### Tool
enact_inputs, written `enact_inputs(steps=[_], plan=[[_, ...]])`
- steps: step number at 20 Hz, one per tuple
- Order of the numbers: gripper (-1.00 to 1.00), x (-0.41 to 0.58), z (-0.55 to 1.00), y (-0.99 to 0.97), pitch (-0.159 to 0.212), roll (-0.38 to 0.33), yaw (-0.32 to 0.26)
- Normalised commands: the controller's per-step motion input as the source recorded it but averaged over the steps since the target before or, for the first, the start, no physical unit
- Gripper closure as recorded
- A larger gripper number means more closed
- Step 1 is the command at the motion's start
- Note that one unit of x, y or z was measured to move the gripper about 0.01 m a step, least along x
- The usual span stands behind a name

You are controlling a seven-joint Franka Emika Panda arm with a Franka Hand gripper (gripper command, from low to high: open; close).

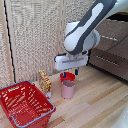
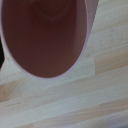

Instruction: Move your gripper towards the pink mug and hold it gently. Lift the pink mug from the surface. Position it above the basket, lowering it gently until it is placed inside. Release the grip on the pink mug, completing the task.

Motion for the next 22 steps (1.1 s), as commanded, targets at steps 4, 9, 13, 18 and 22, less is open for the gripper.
enact_inputs(steps=[4,9,13,18,22], plan=[[-1.0,-0.201,-0.34,-0.25,0.0,0.022,-0.009],[-1.0,-0.029,-0.45,-0.26,-0.065,0.038,0.0],[-1.0,0.001,-0.4,-0.16,-0.098,0.019,0.0],[1.0,0.0,-0.15,-0.01,-0.029,0.0,0.0],[1.0,0.0,-0.05,0.0,0.015,0.0,0.0]])
